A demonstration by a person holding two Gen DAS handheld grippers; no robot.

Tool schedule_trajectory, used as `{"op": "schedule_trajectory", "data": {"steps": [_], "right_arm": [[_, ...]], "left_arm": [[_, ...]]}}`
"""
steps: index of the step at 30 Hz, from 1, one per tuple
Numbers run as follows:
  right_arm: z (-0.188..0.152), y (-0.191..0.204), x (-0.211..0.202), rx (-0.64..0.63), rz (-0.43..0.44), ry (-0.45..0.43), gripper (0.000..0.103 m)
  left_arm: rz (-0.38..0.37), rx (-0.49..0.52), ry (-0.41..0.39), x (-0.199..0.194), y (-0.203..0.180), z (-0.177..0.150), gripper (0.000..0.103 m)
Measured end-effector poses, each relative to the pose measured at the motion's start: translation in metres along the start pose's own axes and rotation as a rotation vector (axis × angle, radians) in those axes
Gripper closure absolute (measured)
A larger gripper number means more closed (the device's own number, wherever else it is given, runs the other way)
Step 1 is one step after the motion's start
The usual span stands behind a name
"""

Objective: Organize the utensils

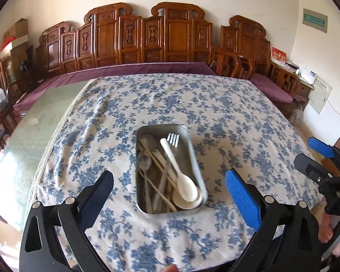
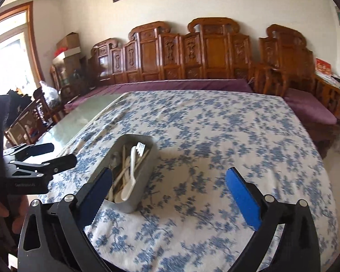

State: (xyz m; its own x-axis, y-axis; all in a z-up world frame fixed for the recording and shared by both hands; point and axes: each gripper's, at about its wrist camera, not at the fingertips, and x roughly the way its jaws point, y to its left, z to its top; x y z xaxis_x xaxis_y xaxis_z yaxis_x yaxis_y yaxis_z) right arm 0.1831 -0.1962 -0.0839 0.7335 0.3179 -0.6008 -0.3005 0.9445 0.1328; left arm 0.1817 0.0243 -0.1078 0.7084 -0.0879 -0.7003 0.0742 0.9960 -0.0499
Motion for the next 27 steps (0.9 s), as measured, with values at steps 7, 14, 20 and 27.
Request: {"op": "schedule_trajectory", "data": {"steps": [7,14,20,27], "right_arm": [[0.002,-0.015,-0.036,0.023,-0.039,-0.052,0.003],[0.008,-0.017,-0.067,0.023,-0.068,-0.105,0.003],[0.018,-0.013,-0.097,0.016,-0.08,-0.167,0.003],[0.032,-0.004,-0.131,-0.007,-0.091,-0.247,0.003]], "left_arm": [[-0.015,0.007,-0.046,-0.031,-0.024,0.003,0.008],[-0.004,0.038,-0.101,-0.061,-0.04,0.008,0.008],[-0.001,0.036,-0.17,-0.095,-0.048,0.016,0.008],[0.005,0.041,-0.25,-0.132,-0.058,0.024,0.008]]}}
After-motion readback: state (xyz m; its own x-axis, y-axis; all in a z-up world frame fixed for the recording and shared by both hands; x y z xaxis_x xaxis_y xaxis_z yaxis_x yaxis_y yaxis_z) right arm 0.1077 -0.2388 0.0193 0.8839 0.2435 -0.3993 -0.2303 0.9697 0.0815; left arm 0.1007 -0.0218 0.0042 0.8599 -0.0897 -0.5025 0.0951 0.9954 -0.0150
